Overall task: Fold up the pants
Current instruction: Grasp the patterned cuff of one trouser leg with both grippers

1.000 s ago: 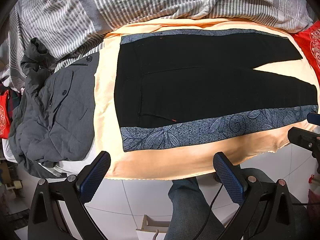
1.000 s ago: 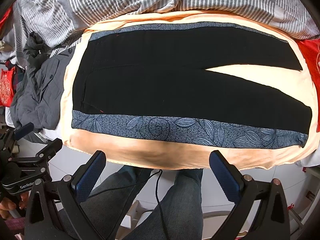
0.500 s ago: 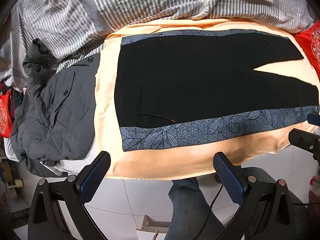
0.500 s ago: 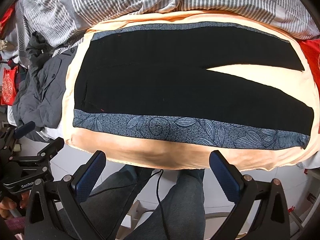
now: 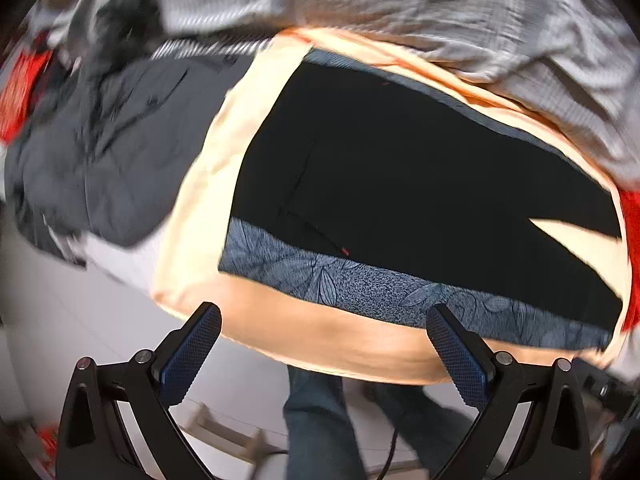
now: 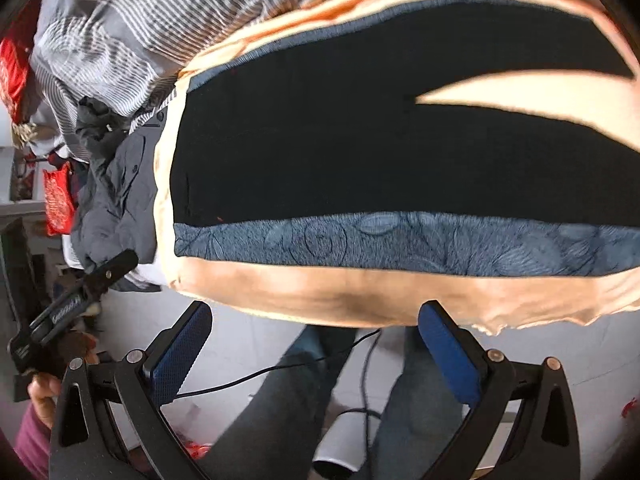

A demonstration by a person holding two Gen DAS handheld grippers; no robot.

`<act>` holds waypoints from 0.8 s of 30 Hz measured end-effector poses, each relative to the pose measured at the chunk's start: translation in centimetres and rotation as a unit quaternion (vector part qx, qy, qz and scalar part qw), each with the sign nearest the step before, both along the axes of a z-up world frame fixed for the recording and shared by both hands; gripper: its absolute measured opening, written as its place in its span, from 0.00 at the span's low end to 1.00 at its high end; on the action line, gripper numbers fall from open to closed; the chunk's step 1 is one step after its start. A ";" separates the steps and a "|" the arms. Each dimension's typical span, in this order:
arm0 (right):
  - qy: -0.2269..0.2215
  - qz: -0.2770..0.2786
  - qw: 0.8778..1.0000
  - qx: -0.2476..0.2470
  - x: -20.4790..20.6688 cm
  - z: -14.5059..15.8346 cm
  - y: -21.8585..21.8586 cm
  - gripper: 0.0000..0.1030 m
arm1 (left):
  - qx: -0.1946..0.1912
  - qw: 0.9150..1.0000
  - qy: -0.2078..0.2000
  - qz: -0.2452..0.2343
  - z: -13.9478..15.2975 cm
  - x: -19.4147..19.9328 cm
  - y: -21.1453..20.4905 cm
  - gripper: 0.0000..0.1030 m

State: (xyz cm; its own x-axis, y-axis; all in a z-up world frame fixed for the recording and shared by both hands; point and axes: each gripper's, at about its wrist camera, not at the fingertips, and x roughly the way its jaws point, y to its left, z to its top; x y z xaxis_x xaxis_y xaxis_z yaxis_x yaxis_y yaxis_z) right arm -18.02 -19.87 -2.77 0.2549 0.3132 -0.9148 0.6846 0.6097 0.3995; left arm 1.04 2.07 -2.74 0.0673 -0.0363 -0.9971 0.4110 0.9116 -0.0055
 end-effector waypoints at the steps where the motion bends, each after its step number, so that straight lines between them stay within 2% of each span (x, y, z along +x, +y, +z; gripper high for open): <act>1: -0.001 -0.008 1.000 0.014 -0.4 -0.8 -0.1 1.00 | -0.002 1.000 0.007 0.011 -0.6 -0.1 0.2 1.00; 4: -0.022 -0.052 0.996 0.075 -1.4 -3.4 -0.4 1.00 | -0.014 0.999 0.021 0.041 -2.9 -0.1 1.1 1.00; 7: -0.053 -0.087 0.988 0.119 -1.7 -5.9 0.1 1.00 | -0.052 0.997 0.042 0.050 -5.8 0.5 1.8 0.99; 8: -0.066 -0.100 0.983 0.137 -1.6 -7.2 0.4 0.94 | -0.052 0.996 0.046 0.053 -6.6 0.7 2.0 0.90; 9: -0.078 -0.115 0.978 0.154 -1.5 -8.7 0.7 0.82 | -0.050 0.996 0.051 0.057 -7.8 1.0 2.2 0.80; 11: -0.085 -0.139 0.970 0.181 -1.4 -11.2 1.2 0.68 | -0.063 0.994 0.067 0.062 -9.7 1.3 2.6 0.78; 14: -0.094 -0.170 0.958 0.209 -1.1 -15.3 1.9 0.68 | -0.084 0.992 0.072 0.068 -11.3 1.5 3.4 0.79; 19: -0.125 -0.207 0.945 0.220 -1.4 -19.1 2.4 0.68 | -0.099 0.990 0.080 0.059 -13.5 1.4 4.4 0.79; 24: -0.181 -0.252 0.920 0.240 -2.4 -19.8 1.9 0.68 | -0.116 0.986 0.098 0.069 -14.6 1.6 5.1 0.79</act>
State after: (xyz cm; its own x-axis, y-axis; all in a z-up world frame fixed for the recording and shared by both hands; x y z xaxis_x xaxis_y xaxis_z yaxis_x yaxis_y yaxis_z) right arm -20.39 -17.93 -22.56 0.7387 0.4172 -0.5293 0.6019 -0.0551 0.7966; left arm 2.61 7.16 -17.33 -0.1063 -0.2686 -0.9574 0.2529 0.9239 -0.2873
